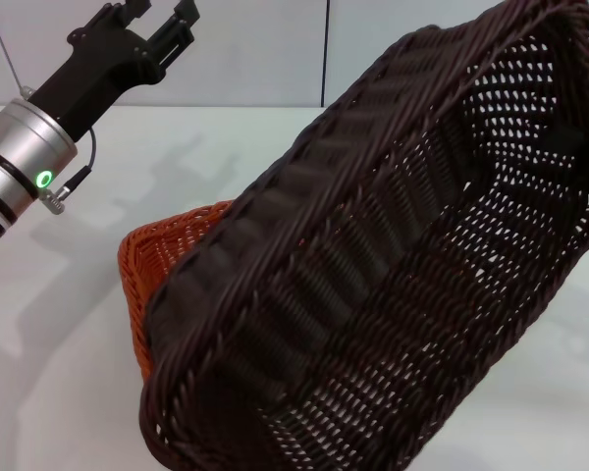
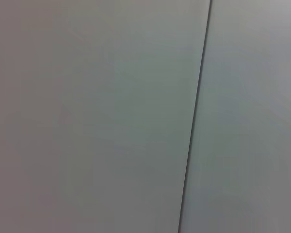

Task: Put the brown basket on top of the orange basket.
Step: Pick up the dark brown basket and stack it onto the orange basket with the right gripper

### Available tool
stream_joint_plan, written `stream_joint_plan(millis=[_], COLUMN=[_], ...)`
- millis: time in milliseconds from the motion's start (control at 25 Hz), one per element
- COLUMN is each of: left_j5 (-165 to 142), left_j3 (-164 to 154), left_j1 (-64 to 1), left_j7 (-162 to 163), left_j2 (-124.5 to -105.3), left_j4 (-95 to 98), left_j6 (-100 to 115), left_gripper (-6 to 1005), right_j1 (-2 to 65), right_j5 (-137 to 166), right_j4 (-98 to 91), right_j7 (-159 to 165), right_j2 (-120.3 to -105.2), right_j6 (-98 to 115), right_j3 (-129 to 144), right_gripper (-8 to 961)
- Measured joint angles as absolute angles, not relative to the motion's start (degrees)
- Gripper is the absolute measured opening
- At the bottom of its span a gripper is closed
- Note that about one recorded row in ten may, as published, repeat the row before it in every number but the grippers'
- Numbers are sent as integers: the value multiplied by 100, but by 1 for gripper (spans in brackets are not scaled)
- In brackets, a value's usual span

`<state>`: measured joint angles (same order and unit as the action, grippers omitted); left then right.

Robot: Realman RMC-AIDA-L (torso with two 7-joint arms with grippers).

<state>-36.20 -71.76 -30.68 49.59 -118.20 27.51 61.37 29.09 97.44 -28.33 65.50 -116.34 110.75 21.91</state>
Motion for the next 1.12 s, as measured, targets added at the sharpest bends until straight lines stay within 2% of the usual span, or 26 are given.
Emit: stream_joint_plan(millis=[80, 280, 1120], left_j5=[-3618, -3653, -3666], left_j3=[-7184, -7222, -7489], left_j1=[-3122, -3292, -3613], left_j7=[4957, 4957, 5012], left_j2=[-11827, -11830, -11838], left_j4=[2751, 2727, 2601], left_j6=[6095, 5952, 5731], left_gripper=[689, 689, 689], right_j1=[2738, 2539, 2252], right_j5=[9551, 9279, 9241], right_j4=[-2613, -1901, 86], right_j7=[6314, 5776, 4287], right_j2=[-11759, -11821, -11919], right_j6=[11017, 10950, 10242], right_j3=[2159, 2155, 2157], right_gripper=[168, 168, 167])
